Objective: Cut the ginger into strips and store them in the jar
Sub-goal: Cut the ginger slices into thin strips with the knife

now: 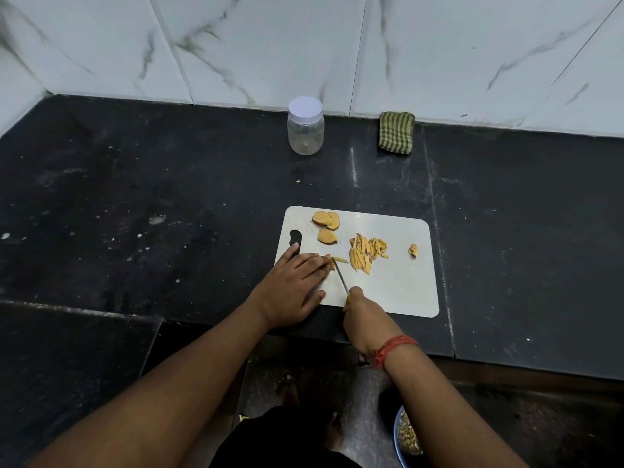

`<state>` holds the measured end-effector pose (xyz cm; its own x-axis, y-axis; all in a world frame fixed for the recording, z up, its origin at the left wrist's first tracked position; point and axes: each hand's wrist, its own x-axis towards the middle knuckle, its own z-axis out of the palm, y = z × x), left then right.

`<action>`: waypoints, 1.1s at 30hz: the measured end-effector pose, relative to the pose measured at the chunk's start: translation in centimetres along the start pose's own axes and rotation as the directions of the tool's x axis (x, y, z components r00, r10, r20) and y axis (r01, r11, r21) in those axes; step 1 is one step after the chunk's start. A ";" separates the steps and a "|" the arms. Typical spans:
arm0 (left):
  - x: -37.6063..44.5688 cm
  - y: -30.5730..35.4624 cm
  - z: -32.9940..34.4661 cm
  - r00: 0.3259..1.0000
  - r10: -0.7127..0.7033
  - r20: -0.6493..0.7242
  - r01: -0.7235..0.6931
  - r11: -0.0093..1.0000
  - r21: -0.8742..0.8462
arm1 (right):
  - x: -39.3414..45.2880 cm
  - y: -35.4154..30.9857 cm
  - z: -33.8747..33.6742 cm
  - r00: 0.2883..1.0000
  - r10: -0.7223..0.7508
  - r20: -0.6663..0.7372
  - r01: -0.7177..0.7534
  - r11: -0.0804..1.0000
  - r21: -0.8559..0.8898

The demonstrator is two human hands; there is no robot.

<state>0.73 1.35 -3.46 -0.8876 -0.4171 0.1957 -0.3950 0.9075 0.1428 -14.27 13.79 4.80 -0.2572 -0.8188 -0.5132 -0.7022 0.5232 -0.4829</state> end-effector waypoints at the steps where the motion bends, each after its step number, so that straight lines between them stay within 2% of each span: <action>1: 0.0 0.0 0.0 1.000 0.000 0.002 0.000 1.000 0.002 | 0.3 0.0 -0.1 1.000 0.014 -0.007 -0.014 1.000 0.009; 6: -0.1 -0.2 0.0 1.000 -0.004 0.007 0.004 1.000 -0.004 | 0.6 -0.2 -0.4 0.998 0.046 -0.047 -0.043 0.998 0.053; 22: 0.0 -0.2 0.0 1.000 -0.014 -0.009 0.014 1.000 -0.016 | 1.6 -1.8 -0.2 0.991 0.111 0.078 -0.108 0.993 -0.042; 33: 0.0 0.0 0.1 0.999 -0.035 -0.013 0.035 0.999 -0.025 | -0.1 -1.1 0.3 0.992 0.074 0.104 -0.071 0.997 -0.027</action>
<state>0.74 1.34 -3.57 -0.8699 -0.4493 0.2033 -0.4195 0.8909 0.1739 -13.24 13.37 5.14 -0.2375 -0.7491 -0.6185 -0.6998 0.5735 -0.4258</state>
